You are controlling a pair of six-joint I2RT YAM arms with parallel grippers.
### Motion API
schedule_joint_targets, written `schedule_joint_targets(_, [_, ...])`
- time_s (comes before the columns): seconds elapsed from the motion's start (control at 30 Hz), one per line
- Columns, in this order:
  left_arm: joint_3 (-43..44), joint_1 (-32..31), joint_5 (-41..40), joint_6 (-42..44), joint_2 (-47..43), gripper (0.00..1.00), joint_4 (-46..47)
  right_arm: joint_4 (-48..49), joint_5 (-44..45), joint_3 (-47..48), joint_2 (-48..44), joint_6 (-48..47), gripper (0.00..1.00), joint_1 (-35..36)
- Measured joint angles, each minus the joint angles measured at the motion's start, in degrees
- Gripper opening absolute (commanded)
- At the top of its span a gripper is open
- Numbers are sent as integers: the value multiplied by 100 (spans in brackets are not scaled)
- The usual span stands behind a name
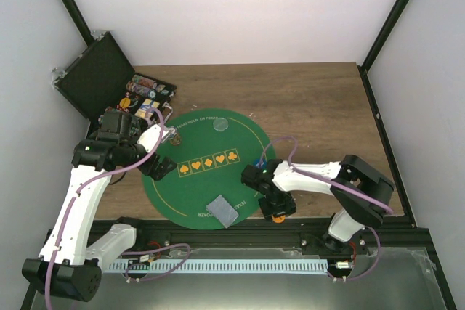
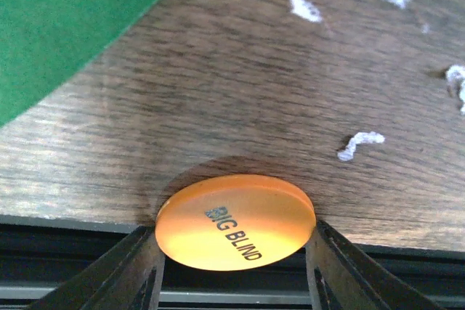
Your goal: Distribute texas hold em gaming equipment
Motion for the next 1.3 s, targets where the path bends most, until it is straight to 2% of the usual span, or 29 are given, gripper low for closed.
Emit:
schedule_joint_targets(0.23, [2,0,24,9,-31,100,-20,-26,79,4,-26,22,39,42])
schedule_joint_targets(0.63, [4,-2,17,-4,-31,100,-17,-201,306,278,-490,7,38,50])
schedule_joint_targets(0.9, [4,68,-367,-271,-31,99,168,-68,332,1943,-179,-619,36,94])
schedule_joint_targets(1.07, [9,597,-739,-601,-85,99,431,468,247,3440,789,-1200,36,621])
schedule_joint_targets(1.17, [46,800,-990,-785,-146,100,614,758,201,4367,1735,-1576,36,1038])
schedule_joint_targets(1.3, [76,905,-1351,-970,-170,100,859,774,240,4911,2549,-1853,36,1364])
